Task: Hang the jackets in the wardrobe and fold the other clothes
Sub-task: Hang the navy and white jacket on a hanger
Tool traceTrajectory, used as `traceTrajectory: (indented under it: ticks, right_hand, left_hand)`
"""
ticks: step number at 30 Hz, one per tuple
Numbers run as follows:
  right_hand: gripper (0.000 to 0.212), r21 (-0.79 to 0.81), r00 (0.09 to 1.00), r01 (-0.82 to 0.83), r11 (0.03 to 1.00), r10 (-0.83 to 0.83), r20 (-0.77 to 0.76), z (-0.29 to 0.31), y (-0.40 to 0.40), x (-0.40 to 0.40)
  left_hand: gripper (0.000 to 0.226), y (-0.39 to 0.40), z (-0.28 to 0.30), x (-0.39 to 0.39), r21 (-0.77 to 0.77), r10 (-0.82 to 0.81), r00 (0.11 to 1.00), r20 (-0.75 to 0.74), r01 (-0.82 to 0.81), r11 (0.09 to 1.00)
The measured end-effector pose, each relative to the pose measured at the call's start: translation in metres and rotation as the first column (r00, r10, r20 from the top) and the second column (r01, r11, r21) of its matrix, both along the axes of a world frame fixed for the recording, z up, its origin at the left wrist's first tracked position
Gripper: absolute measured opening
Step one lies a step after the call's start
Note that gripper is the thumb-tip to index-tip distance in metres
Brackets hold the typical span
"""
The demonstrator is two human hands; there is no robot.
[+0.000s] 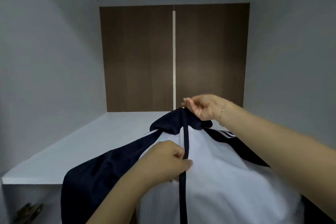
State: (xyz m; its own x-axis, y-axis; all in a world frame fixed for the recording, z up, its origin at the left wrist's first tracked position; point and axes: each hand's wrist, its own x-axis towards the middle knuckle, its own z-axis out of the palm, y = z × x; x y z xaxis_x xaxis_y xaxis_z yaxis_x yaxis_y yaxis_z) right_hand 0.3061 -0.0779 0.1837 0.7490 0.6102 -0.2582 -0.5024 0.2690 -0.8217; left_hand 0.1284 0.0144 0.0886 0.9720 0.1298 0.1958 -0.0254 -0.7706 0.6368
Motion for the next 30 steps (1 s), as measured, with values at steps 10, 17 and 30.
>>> traceTrajectory:
  ticks: [10,17,30]
  right_hand:
    - [0.024,-0.710,0.464,0.442,0.548,0.539,0.704,-0.033,0.020,0.016]
    - [0.031,-0.803,0.496,0.324,0.500,0.634,0.594,-0.038,0.038,0.003]
    - [0.038,-0.226,0.740,0.014,0.974,0.142,0.658,-0.027,0.022,-0.105]
  left_hand:
    - [0.030,0.033,-0.008,0.012,0.229,0.468,0.807,0.360,-0.563,0.794]
    - [0.041,0.055,-0.015,0.015,0.349,0.489,0.845,0.216,-0.535,0.770]
    - [0.031,0.068,-0.034,-0.078,-0.038,0.292,0.841,0.455,-0.310,0.950]
